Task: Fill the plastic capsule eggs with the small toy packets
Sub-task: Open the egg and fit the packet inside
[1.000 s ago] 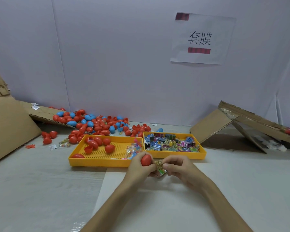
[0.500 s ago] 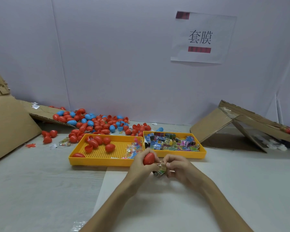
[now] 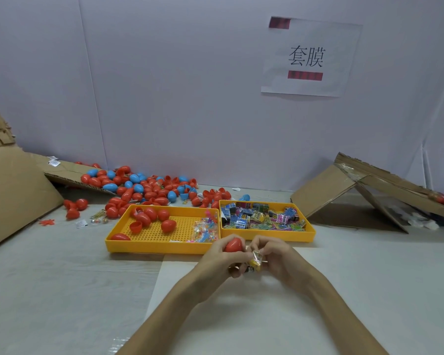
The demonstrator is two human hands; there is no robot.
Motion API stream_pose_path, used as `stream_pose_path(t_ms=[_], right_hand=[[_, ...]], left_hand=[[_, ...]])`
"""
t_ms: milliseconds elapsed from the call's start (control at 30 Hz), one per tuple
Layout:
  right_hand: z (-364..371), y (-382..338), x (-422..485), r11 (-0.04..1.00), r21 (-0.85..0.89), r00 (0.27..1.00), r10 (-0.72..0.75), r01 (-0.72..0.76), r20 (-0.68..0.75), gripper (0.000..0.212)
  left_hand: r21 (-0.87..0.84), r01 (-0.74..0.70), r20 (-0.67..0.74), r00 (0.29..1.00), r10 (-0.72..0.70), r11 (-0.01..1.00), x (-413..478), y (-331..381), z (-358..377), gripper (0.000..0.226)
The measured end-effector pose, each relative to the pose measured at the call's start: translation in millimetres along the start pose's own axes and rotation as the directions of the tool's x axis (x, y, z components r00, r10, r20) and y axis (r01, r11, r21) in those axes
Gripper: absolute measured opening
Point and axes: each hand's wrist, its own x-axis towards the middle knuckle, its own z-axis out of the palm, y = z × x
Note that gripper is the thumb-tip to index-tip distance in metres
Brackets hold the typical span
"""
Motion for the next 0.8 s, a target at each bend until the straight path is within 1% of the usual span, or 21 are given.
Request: stream_pose_path(t_ms=[100, 200, 267, 333, 367, 400, 467, 500, 600, 800], right_hand=[[-0.5, 0.2, -0.4, 1.0, -0.02, 1.0, -0.007, 0.007, 0.001, 0.006], [-0.3, 0.9, -1.8, 0.999, -0.04, 0.999, -0.035, 0.035, -0.004, 0.003], [-0.5, 0.7, -1.6, 0.995, -0.071, 0.995, -0.078, 0.073, -0.069, 0.002], [-2.2, 0.4, 0.0, 0.99, -0.077, 0.977, -0.132, 0.121, -0.17, 0.012], [-3.2, -0.4, 0.3, 0.988, -0.051, 0.968, -0.15, 0.143, -0.202, 0.016], [-4.0, -2.0, 0.1, 0.987, -0.011, 0.963, -0.161, 0.162, -0.214, 0.016], [-4.0, -5.5, -1.5, 0.983, 0.048, 0.968, -0.165, 0.177, -0.192, 0.009], [-2.8, -6.5, -2.6, 0.984, 0.05, 0.973, -0.161, 0.171, -0.164, 0.007], [1.3, -2.8, -4.1, 0.989, 0.0, 0.986, -0.148, 0.148, -0.08, 0.012], [-1.6, 0.6, -2.8, 0.983, -0.079, 0.979, -0.173, 0.166, -0.103, 0.012]], left_hand=[[0.026, 0.017, 0.001, 1.0, -0.017, 1.0, 0.9, -2.4, 0.3, 0.019], [-0.008, 0.011, -0.018, 1.0, -0.011, 1.0, 1.9, -2.7, 0.2, 0.018], [-0.06, -0.018, -0.07, 0.997, 0.013, 0.998, 3.3, -1.4, -1.0, 0.018], [-0.097, -0.057, -0.153, 0.987, 0.041, 0.994, 4.5, -0.3, -3.5, 0.019], [-0.095, -0.076, -0.204, 0.977, 0.055, 0.993, 5.1, -0.2, -4.8, 0.018], [-0.084, -0.095, -0.255, 0.964, 0.071, 0.992, 5.8, -0.3, -5.6, 0.018], [-0.056, -0.138, -0.325, 0.939, 0.112, 0.989, 7.0, -0.8, -6.5, 0.016], [-0.038, -0.157, -0.345, 0.929, 0.135, 0.987, 7.6, -1.0, -6.4, 0.016], [0.052, -0.189, -0.386, 0.902, 0.194, 0.981, 9.0, -2.7, -5.6, 0.016], [0.21, -0.208, -0.394, 0.876, 0.277, 0.955, 10.5, -6.3, -5.6, 0.021]])
